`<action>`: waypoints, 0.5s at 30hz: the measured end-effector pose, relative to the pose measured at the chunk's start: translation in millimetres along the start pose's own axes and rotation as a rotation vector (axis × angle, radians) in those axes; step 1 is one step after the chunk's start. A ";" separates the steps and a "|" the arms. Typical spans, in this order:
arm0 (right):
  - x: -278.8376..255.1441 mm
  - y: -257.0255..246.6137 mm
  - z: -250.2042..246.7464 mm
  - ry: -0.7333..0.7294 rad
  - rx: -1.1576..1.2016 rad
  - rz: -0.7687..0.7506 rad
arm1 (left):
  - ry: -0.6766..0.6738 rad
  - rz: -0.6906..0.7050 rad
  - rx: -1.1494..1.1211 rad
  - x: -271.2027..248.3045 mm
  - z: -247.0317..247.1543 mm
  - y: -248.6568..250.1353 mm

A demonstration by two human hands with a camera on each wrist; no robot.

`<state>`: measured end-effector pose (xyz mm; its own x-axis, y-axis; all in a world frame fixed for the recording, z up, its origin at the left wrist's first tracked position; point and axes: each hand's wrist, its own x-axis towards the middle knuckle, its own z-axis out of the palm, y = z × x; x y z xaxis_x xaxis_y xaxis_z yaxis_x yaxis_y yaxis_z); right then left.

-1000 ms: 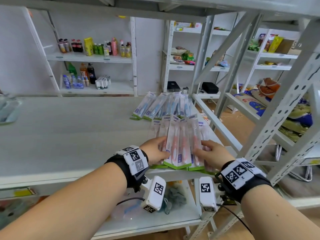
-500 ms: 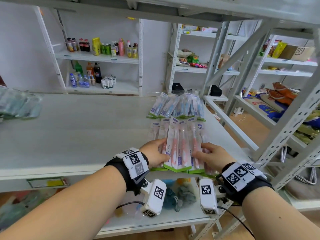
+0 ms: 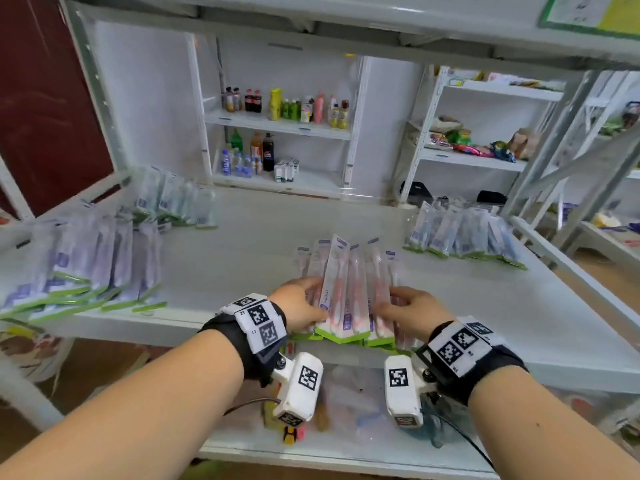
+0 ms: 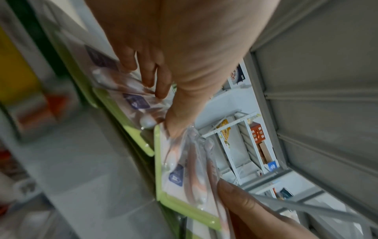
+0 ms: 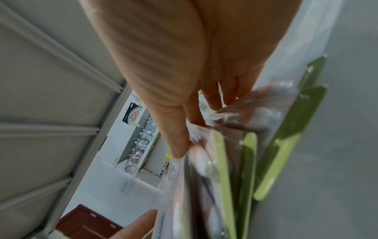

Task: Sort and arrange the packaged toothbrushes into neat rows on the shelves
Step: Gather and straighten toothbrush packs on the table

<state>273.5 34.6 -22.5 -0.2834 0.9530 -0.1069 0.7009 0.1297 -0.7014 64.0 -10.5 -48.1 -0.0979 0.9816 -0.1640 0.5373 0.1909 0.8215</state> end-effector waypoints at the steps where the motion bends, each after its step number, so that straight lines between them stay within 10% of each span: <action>1: 3.2 -13.2 12.1 -0.015 -0.010 -0.021 | 0.016 -0.014 -0.004 -4.0 -14.8 -9.7; 15: 18.6 -120.1 118.5 -0.183 0.038 -0.117 | 0.164 -0.132 0.127 -44.5 -138.9 -86.8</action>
<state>106.4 4.3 -23.8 -0.4780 0.8660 -0.1472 0.6320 0.2226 -0.7423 -94.7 -69.6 -36.2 -0.3040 0.9381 -0.1660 0.6104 0.3256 0.7221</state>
